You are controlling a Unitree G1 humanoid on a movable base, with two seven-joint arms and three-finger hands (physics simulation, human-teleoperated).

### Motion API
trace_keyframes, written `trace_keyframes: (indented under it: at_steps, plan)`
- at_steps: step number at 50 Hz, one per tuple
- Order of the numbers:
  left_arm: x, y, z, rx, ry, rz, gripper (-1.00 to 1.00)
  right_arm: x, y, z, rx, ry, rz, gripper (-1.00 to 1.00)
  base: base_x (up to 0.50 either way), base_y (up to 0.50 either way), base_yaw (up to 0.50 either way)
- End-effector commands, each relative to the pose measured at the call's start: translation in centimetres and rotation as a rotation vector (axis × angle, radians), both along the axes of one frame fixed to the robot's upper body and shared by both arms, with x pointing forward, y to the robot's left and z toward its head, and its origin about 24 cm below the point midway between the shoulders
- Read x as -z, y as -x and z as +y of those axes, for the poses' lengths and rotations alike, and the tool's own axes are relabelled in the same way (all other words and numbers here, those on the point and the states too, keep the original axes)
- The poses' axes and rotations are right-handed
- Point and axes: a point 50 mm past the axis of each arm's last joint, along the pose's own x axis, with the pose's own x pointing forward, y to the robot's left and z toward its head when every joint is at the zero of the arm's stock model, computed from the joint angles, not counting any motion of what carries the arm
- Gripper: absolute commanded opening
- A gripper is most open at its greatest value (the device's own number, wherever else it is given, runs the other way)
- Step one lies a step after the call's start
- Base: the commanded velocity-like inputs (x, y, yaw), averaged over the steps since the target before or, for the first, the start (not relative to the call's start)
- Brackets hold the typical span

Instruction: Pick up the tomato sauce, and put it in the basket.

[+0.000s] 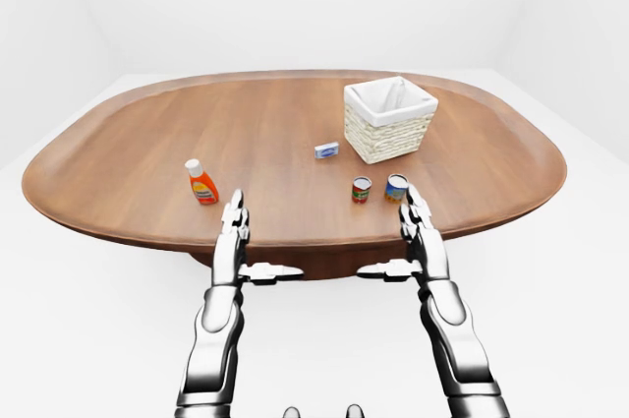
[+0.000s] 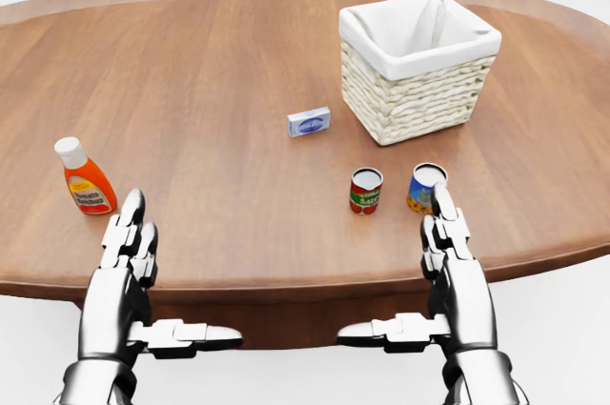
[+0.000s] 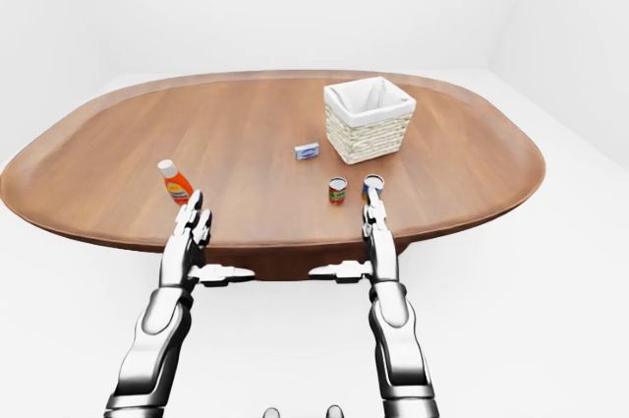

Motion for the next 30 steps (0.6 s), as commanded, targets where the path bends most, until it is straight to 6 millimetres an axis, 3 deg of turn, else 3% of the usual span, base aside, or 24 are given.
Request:
trace_keyframes:
  at_steps: [1, 4, 14, 19, 22, 25, 26, 28, 30]
  plan:
    - [-0.3, -0.6, 0.9, -0.005, 0.000, -0.007, 1.00, -0.9, 0.3, -0.7, 0.007, -0.005, -0.023, 1.00, 0.00, 0.00, 0.00]
    - [-0.8, 0.2, 1.1, 0.005, -0.002, -0.022, 1.00, -0.7, 0.3, -0.7, 0.009, -0.008, -0.024, 1.00, 0.00, 0.00, 0.00]
    - [-0.9, -0.1, 1.1, 0.003, -0.003, -0.035, 1.00, -1.2, 0.5, -0.7, 0.014, -0.007, -0.045, 1.00, 0.00, 0.00, 0.00]
    - [-4.3, 0.7, 1.8, -0.015, -0.016, -0.147, 1.00, -6.3, 2.2, -1.5, 0.056, 0.010, -0.226, 1.00, 0.00, 0.00, 0.00]
    - [-7.2, 1.3, 2.6, -0.042, 0.008, -0.271, 1.00, -11.0, 4.4, -2.3, 0.090, 0.019, -0.440, 1.00, 0.00, 0.00, 0.00]
    - [-11.1, 2.7, 3.9, -0.087, 0.025, -0.449, 1.00, -16.9, 8.4, -3.7, 0.150, 0.027, -0.748, 1.00, 0.00, 0.00, 0.00]
    - [-11.4, 2.9, 4.1, -0.093, 0.029, -0.468, 1.00, -17.5, 8.9, -3.8, 0.157, 0.029, -0.782, 1.00, 0.00, 0.00, 0.00]
    - [-14.3, 4.3, 4.9, -0.122, 0.041, -0.608, 1.00, -19.5, 11.0, -5.0, 0.213, -0.003, -0.917, 1.00, 0.00, 0.00, 0.00]
    - [-16.4, 5.5, 5.6, -0.157, 0.017, -0.713, 1.00, -19.8, 11.9, -6.9, 0.261, -0.069, -0.885, 1.00, 0.00, 0.00, 0.00]
